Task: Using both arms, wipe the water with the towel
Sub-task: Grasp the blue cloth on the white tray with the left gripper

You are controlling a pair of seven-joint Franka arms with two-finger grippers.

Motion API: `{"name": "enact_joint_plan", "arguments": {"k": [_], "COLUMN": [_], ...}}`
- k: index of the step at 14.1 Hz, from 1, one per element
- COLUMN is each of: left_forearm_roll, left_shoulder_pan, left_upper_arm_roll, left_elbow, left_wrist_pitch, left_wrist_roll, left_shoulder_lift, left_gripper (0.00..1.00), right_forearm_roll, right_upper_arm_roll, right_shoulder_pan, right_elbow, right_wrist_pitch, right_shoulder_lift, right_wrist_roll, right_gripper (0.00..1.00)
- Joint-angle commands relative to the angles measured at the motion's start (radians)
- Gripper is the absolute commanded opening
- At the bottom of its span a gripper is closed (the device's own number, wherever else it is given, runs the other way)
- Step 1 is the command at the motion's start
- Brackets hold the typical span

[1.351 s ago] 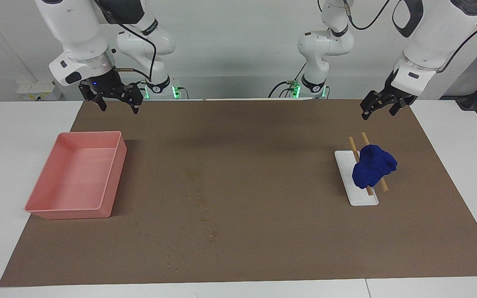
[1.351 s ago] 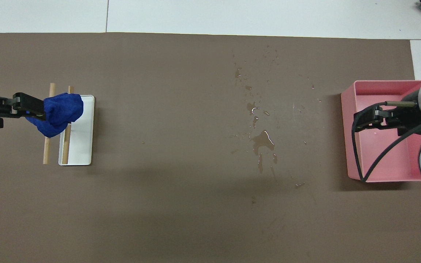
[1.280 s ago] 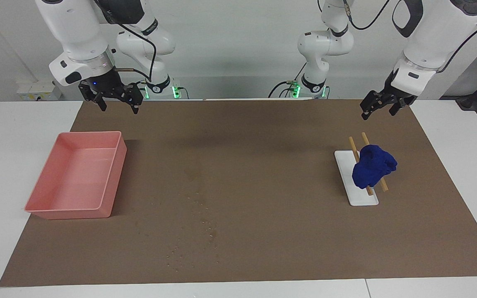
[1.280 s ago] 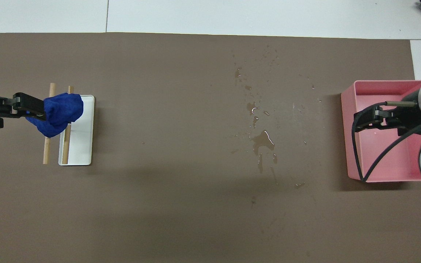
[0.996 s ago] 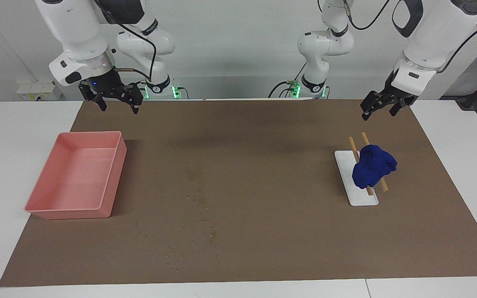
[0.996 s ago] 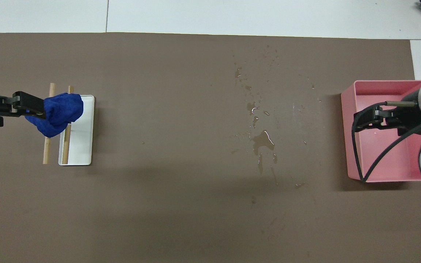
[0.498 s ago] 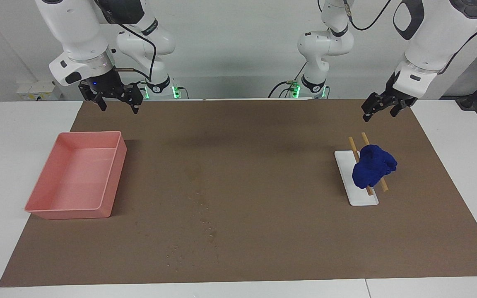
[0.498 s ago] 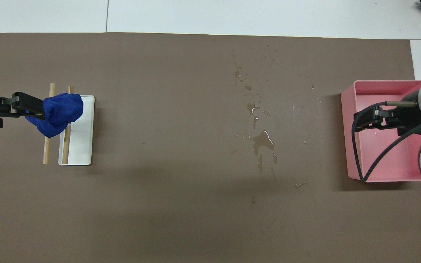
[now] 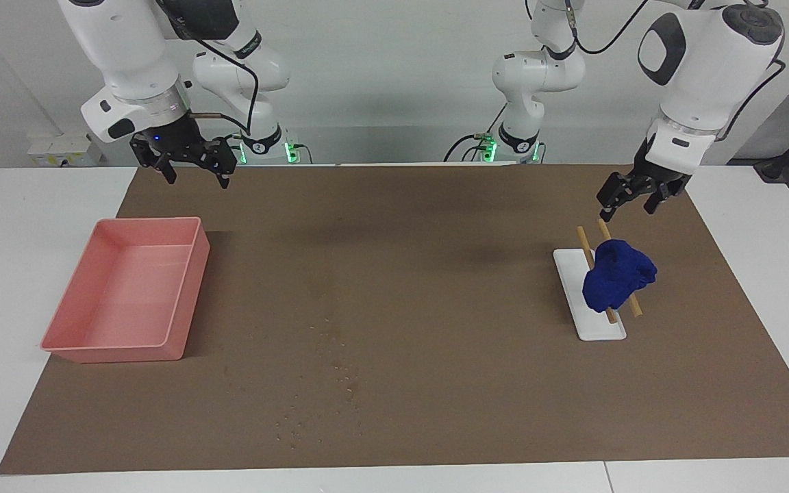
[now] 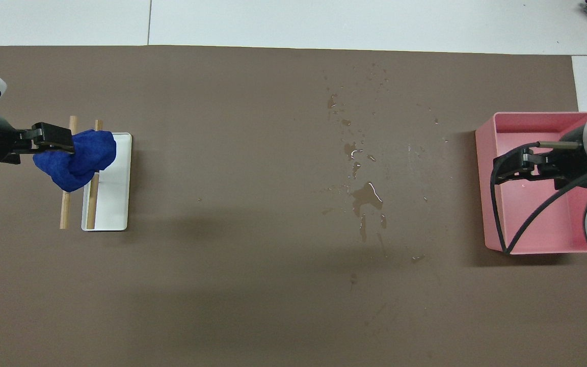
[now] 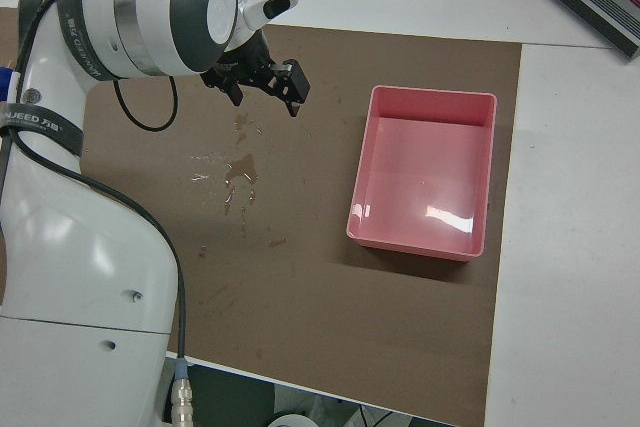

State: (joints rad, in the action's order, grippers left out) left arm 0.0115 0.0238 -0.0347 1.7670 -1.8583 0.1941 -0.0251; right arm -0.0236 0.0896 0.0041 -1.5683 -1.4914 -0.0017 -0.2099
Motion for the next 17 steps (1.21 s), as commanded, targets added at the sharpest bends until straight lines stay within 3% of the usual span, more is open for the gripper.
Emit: {"name": "enact_joint_plan", "arguments": {"k": [1,5,17], "left_forearm_roll": [-0.019,-0.030,-0.073], "left_shoulder_pan": [-0.047,-0.067,-0.033], "left_upper_arm_roll": [-0.008,-0.010,-0.011], "left_elbow": [0.078,0.186,0.279], "left_wrist_pitch": [-0.087,-0.215,-0.346], "left_wrist_roll": [-0.010,-0.018,-0.019], "left_shoulder_lift": [-0.047,-0.039,0.004], "left_gripper": [1.00,1.00,1.00], "right_forearm_roll": [0.001,0.001,0.001], "right_upper_arm_roll": [0.007,0.007,0.007], "right_shoulder_pan": [-0.015,-0.015,-0.015], "right_elbow": [-0.004,-0.004,-0.003], "right_wrist_pitch": [0.005,0.005,0.005], "right_shoulder_lift": [-0.004,-0.004,-0.004], "right_wrist_roll": [0.017,0.017,0.017], "right_gripper": [1.00,1.00,1.00]}}
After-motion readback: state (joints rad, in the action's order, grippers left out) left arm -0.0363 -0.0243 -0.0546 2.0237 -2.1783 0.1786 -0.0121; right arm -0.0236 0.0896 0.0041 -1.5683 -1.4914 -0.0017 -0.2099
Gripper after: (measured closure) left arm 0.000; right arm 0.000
